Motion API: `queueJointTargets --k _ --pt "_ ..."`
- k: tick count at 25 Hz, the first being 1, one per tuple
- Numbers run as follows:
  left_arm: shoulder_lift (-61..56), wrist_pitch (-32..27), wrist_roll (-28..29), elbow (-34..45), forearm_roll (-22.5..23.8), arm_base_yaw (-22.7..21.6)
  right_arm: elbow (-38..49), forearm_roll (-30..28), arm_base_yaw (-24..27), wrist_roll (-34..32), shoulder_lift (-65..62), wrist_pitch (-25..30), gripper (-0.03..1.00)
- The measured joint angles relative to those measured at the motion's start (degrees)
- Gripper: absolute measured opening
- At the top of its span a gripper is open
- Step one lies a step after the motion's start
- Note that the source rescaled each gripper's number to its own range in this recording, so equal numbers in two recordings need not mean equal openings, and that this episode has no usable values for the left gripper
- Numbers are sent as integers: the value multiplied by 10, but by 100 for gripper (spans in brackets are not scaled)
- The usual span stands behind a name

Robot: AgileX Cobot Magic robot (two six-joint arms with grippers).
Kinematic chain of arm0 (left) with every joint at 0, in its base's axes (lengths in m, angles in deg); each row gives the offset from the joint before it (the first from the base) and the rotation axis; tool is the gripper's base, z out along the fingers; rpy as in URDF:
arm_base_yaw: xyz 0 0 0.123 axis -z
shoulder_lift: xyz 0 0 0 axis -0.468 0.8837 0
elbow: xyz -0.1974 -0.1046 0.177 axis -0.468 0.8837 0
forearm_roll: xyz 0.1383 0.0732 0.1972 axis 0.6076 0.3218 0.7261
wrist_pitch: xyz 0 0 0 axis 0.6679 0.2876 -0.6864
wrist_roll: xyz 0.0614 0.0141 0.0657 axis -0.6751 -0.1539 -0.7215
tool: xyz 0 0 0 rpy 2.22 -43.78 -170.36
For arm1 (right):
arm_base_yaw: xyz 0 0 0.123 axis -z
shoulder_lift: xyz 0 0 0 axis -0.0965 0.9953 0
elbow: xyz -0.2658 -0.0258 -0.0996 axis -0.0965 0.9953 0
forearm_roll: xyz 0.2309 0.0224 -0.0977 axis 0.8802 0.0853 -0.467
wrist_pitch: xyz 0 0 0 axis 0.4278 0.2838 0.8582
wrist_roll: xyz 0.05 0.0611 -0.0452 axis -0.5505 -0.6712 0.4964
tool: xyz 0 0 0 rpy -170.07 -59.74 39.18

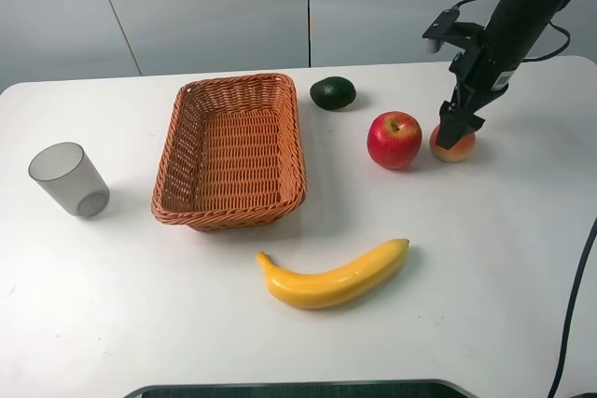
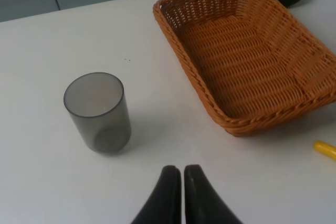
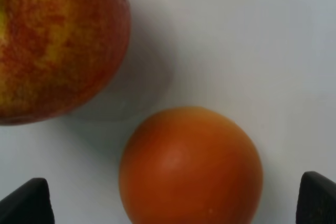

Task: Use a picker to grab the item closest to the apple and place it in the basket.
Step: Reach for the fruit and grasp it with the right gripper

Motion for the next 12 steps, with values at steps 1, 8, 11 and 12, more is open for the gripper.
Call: queueJointTargets --k 1,8,11,12 --pt "0 0 0 0 0 0 0 0 0 0 2 0 100" --pt "0 0 0 0 0 0 8 -1 0 0 10 -24 100" --pt "0 0 0 0 0 0 11 -1 0 0 12 -27 100" --pt "0 0 0 0 0 0 11 -1 0 0 12 -27 100"
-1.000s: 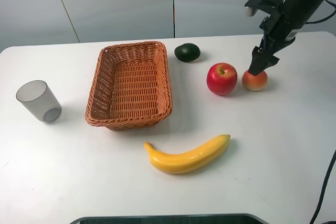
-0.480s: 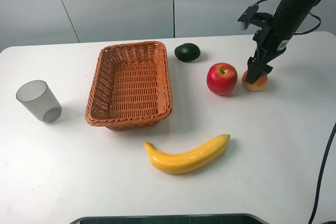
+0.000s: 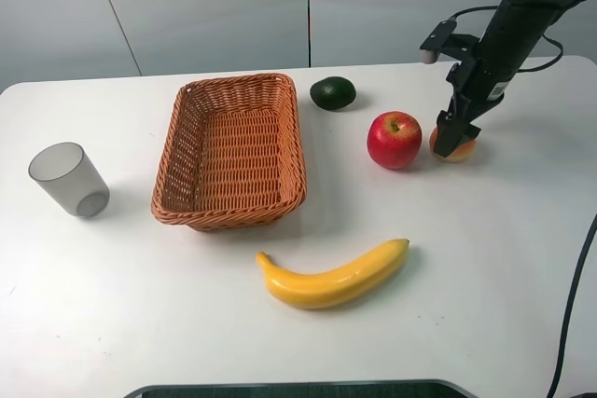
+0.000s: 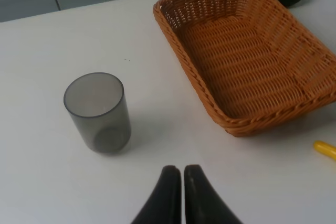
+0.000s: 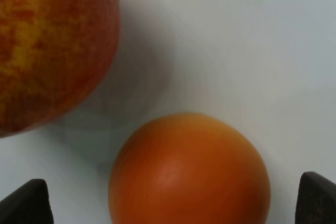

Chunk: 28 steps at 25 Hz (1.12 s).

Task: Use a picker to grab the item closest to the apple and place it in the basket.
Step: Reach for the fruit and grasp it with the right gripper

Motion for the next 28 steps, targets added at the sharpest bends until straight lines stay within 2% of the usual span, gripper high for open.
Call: queueJointTargets --k 13,28 --pt "0 0 0 0 0 0 1 -15 0 -13 30 -28 100" --pt "0 0 -1 0 0 0 3 -15 0 -15 44 -33 100"
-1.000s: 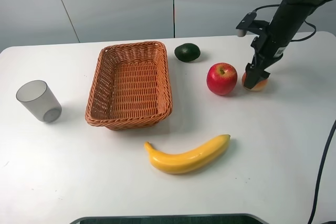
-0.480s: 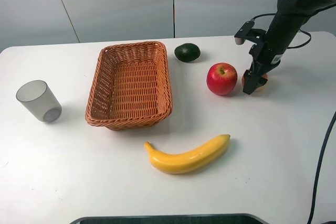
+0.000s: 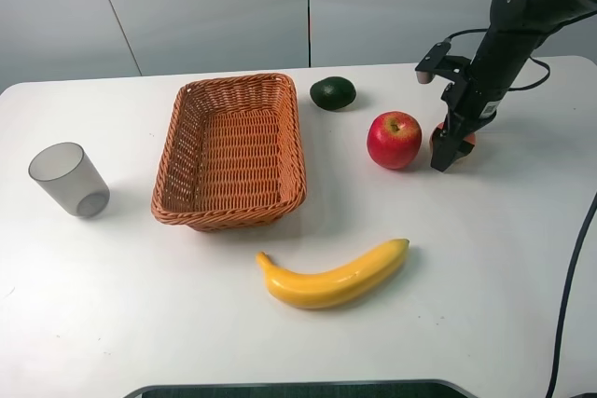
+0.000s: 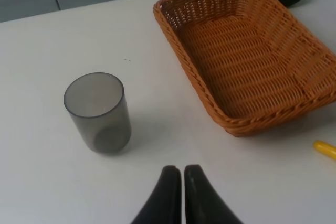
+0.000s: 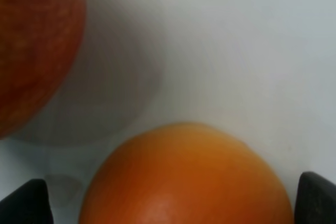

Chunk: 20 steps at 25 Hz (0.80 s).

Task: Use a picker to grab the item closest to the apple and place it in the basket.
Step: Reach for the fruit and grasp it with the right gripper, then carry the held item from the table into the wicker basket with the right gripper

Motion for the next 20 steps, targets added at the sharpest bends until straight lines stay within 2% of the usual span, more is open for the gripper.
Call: queueJointTargets --k 7,8,9,10,12,20 --pt "0 0 0 0 0 0 0 0 0 -7 0 -1 100" --pt "0 0 0 0 0 0 0 0 0 -8 0 -1 97" --pt "0 0 0 0 0 0 0 0 0 -7 0 -1 85" --pt "0 0 0 0 0 0 0 0 0 -7 0 -1 61" --pt "0 0 0 0 0 0 0 0 0 -8 0 -1 0" --pt "0 0 0 0 0 0 0 0 0 -10 0 0 2"
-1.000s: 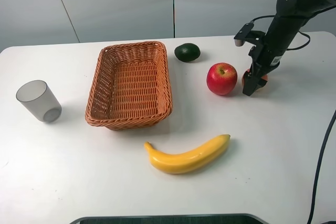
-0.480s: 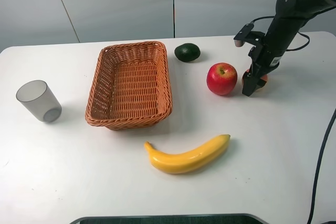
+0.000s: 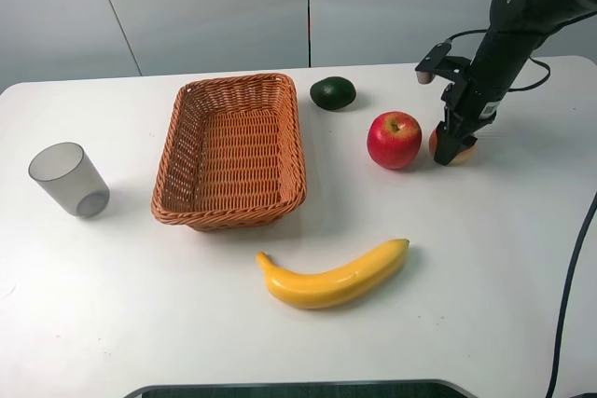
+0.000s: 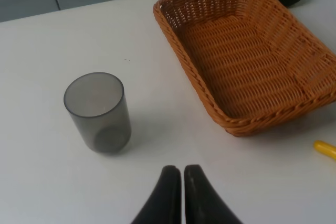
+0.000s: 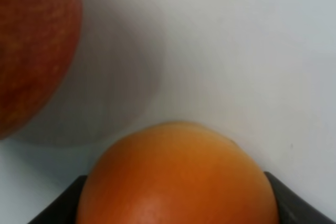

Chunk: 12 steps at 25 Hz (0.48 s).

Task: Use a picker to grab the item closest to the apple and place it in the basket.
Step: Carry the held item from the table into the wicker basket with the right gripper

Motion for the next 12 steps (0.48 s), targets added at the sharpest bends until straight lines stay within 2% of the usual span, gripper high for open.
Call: queueJointTargets --k 12 --pt "0 0 0 0 0 0 0 0 0 -1 0 1 2"
